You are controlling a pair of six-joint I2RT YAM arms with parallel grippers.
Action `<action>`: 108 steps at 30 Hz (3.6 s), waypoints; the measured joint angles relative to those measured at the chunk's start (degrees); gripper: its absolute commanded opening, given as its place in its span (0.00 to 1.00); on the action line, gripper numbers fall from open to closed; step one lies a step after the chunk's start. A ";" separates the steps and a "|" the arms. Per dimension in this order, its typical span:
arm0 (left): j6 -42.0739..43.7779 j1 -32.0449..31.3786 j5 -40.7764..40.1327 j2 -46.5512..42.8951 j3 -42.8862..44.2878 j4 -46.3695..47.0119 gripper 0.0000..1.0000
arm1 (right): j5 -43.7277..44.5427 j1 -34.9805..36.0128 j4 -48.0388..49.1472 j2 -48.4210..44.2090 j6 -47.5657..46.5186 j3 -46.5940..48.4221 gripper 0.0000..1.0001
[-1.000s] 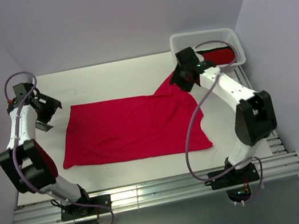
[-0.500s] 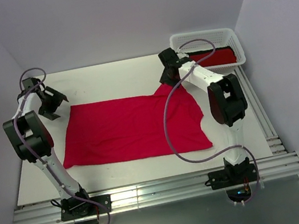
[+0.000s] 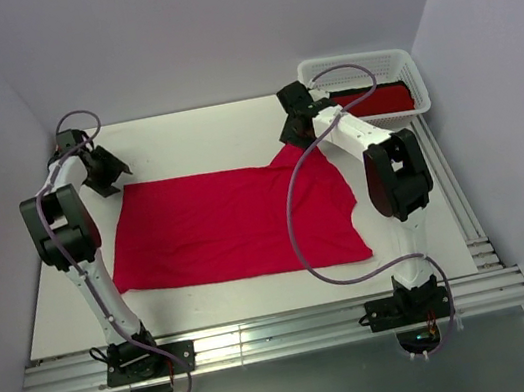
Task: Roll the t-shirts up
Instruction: Fold the tshirt
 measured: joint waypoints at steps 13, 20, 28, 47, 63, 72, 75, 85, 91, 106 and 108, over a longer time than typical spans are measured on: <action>2.45 -5.44 -10.45 0.74 1.11 -3.17 0.00 | -0.31 -0.15 0.13 0.00 0.02 0.00 0.53; 1.75 -4.63 -17.55 0.57 1.16 -4.17 0.00 | -2.29 -0.17 1.07 0.00 0.00 0.00 0.52; 1.09 -0.96 -20.76 -2.60 -3.52 -4.39 0.00 | -4.07 -0.17 0.74 4.76 -2.05 8.33 0.52; 1.36 1.09 -22.03 -3.80 -2.49 -6.97 0.00 | -4.11 -0.17 -0.17 12.44 -8.17 19.26 0.56; 1.33 1.49 -21.22 -3.80 -2.43 -6.97 0.00 | 4.72 -0.17 3.63 21.62 -13.33 25.35 0.54; 1.73 1.36 -20.17 -3.80 -2.21 -7.06 0.00 | 6.60 -0.15 5.27 23.69 -14.71 30.27 0.50; 1.95 1.20 -19.89 -3.80 -1.73 -7.02 0.00 | 6.34 -0.15 4.83 24.24 -14.08 32.13 0.47; 1.95 0.07 -19.34 -3.80 -0.90 -7.17 0.00 | -0.98 0.11 1.42 18.49 -8.90 19.08 0.46; 1.95 -0.68 -19.37 -3.80 -0.90 -7.04 0.00 | -4.59 0.66 -0.42 12.94 -5.88 11.23 0.47; 1.95 -1.33 -20.02 -4.90 -0.92 -7.19 0.00 | -7.43 1.55 0.33 12.22 -2.29 7.10 0.41; 1.95 -1.31 -20.06 -5.09 -0.90 -7.19 0.00 | -7.58 1.55 0.44 12.22 -1.99 6.82 0.38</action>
